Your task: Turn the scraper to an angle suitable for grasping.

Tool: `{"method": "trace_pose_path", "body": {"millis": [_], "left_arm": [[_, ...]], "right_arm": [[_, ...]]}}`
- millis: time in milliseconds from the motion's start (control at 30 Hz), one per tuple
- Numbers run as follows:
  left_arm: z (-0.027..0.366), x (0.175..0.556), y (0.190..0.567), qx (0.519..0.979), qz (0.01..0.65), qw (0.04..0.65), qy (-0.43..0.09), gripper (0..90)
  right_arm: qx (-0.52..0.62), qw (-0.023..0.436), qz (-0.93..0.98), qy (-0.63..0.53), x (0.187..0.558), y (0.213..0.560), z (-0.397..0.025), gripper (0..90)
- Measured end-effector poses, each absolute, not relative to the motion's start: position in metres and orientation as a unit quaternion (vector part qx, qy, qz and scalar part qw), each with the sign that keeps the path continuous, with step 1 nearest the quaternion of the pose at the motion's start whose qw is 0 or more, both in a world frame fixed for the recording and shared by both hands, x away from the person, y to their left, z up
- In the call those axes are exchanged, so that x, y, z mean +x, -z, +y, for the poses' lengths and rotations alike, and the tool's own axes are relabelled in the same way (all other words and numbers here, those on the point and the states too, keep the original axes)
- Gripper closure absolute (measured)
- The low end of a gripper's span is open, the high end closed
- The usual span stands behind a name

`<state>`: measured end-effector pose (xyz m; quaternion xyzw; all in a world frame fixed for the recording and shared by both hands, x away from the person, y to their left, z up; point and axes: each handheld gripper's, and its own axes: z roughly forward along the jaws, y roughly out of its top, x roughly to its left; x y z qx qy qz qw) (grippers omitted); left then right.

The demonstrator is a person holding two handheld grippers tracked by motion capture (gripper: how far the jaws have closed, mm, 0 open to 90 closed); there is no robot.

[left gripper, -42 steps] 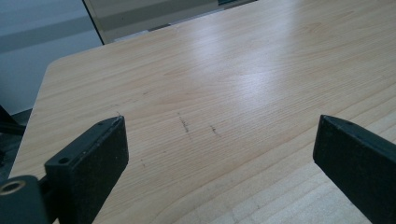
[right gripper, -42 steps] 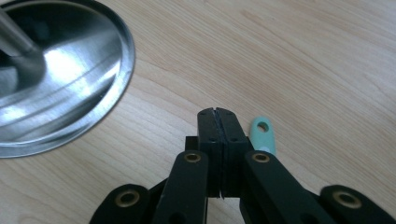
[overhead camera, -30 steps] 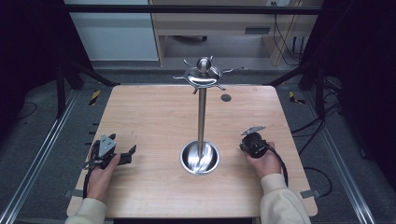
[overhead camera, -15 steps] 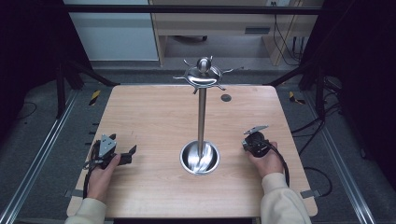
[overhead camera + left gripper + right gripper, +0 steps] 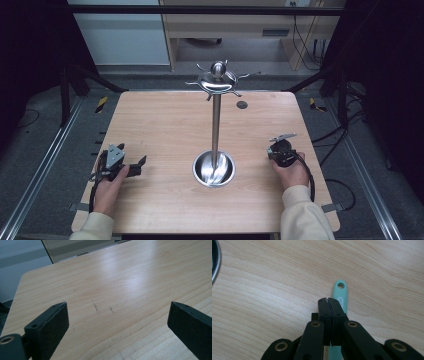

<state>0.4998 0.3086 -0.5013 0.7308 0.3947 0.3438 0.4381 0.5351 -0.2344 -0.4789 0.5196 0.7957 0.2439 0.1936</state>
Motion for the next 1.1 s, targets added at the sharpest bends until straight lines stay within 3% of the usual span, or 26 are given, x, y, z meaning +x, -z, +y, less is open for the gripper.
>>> {"method": "trace_pose_path", "body": {"millis": [467,700,1100], "left_arm": [[0.308,0.500,0.501,0.732,0.395,0.440,-0.340,3.4],[0.307,0.500,0.501,0.734,0.393,0.436,-0.341,3.4],[0.307,0.500,0.501,0.735,0.395,0.435,-0.338,3.5]], "right_arm": [[0.514,0.220,0.794,-0.237,0.533,0.466,-0.236,79.9],[0.545,0.169,0.798,-0.193,0.551,0.457,-0.238,67.8],[0.558,0.104,0.813,-0.131,0.574,0.454,-0.235,62.3]]}}
